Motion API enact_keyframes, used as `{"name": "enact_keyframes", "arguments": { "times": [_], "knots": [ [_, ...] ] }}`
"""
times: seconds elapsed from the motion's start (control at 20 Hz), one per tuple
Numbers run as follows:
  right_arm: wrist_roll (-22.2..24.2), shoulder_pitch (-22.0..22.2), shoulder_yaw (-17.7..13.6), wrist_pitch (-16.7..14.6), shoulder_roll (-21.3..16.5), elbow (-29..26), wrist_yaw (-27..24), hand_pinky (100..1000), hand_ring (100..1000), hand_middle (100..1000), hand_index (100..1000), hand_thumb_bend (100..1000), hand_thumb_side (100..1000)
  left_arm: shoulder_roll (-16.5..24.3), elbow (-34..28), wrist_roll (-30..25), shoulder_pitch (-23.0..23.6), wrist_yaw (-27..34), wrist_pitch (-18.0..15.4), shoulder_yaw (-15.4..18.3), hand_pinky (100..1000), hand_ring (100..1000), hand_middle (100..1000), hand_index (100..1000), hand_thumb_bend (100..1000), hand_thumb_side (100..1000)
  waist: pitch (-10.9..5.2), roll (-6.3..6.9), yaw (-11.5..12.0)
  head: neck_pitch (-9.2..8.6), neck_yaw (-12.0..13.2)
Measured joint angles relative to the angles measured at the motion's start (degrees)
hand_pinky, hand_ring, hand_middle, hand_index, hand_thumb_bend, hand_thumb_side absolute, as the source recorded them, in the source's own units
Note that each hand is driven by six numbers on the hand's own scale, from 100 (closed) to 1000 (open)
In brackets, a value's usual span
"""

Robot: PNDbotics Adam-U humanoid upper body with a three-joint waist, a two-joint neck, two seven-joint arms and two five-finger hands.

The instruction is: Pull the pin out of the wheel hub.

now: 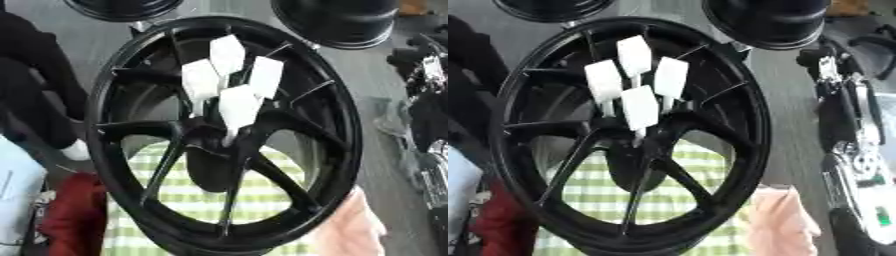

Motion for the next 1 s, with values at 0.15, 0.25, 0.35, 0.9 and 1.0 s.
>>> {"name": "enact_keyframes", "arguments": {
  "times": [0.15,0.25,0.35,0.9,1.0],
  "knots": [
    [0.01,0.39,0.00,0.01,-0.28,0.00,0.16,1000,807,681,867,100,600,7.88,-0.63,-7.02,-5.74,-1.73,4.39,-3.29,574,640,791,839,100,745,-0.16,0.83,-0.15,0.18,0.02],
    [0.04,0.75,0.01,0.05,-0.65,0.00,0.36,1000,806,680,867,100,599,12.92,-0.98,-13.23,-9.95,-3.45,7.51,-5.87,602,666,792,848,106,730,-0.22,1.43,-0.18,0.39,0.02],
    [0.14,0.82,0.03,0.15,-0.99,0.00,0.52,1000,806,679,867,100,587,17.17,-1.09,-20.54,-14.32,-5.85,10.18,-8.79,626,688,786,850,118,721,-0.32,1.78,-0.22,0.44,0.03],
    [0.64,1.85,0.49,0.54,-1.46,0.02,1.63,1000,803,677,866,100,597,20.60,3.39,-55.67,-33.13,-18.13,17.27,-23.15,703,749,813,879,169,797,-0.56,2.55,0.06,0.46,-0.86],
    [0.68,2.06,0.61,0.57,-1.46,0.02,1.83,1000,803,677,867,100,597,18.65,5.20,-58.94,-36.52,-20.22,18.83,-25.35,709,753,813,881,181,796,-0.67,2.53,0.28,0.46,-0.98]
  ]
}}
